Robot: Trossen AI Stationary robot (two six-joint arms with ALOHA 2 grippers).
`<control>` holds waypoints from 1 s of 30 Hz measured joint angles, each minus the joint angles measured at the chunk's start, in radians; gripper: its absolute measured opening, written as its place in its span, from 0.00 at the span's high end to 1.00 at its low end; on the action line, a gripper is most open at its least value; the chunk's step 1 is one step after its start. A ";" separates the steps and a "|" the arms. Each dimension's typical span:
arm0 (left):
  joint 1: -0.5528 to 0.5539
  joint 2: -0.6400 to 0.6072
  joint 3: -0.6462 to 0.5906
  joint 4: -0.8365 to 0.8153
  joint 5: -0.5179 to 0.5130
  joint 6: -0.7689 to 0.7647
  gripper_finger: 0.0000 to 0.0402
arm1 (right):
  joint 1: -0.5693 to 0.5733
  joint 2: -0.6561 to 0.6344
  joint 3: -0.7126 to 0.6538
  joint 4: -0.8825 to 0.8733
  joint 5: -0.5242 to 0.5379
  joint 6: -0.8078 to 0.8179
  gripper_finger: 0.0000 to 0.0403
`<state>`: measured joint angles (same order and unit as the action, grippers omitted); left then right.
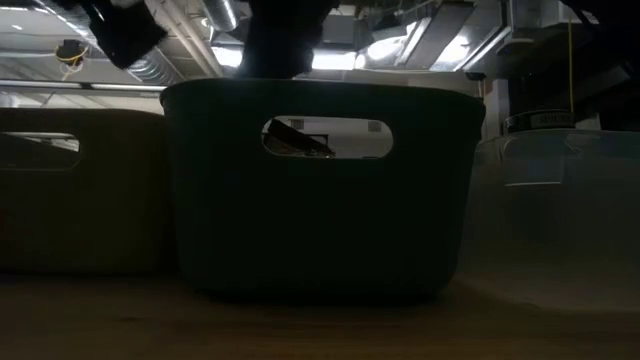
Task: Sort spices by type
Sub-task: Put the brown seasoning bottle into the gray bin
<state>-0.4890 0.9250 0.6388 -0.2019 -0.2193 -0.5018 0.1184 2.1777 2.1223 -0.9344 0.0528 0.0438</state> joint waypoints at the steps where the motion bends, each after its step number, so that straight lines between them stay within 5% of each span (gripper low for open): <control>1: -0.028 0.016 0.000 0.030 0.001 0.008 0.34 | 0.000 0.000 0.018 -0.036 0.000 0.001 0.42; 13: -0.291 0.362 0.025 0.301 -0.025 -0.065 0.34 | 0.006 -0.019 0.125 -0.335 0.014 0.061 0.42; 20: -0.370 0.550 0.167 0.274 -0.027 -0.060 0.34 | 0.041 -0.027 0.125 -0.372 0.017 0.062 0.42; 30: -0.405 0.679 0.351 -0.014 -0.115 -0.054 0.34 | 0.101 -0.034 0.125 -0.419 0.038 0.057 0.42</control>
<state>-0.8937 1.6041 0.9895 -0.2164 -0.3340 -0.5557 0.2197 2.1435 2.2471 -1.3538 0.0913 0.1009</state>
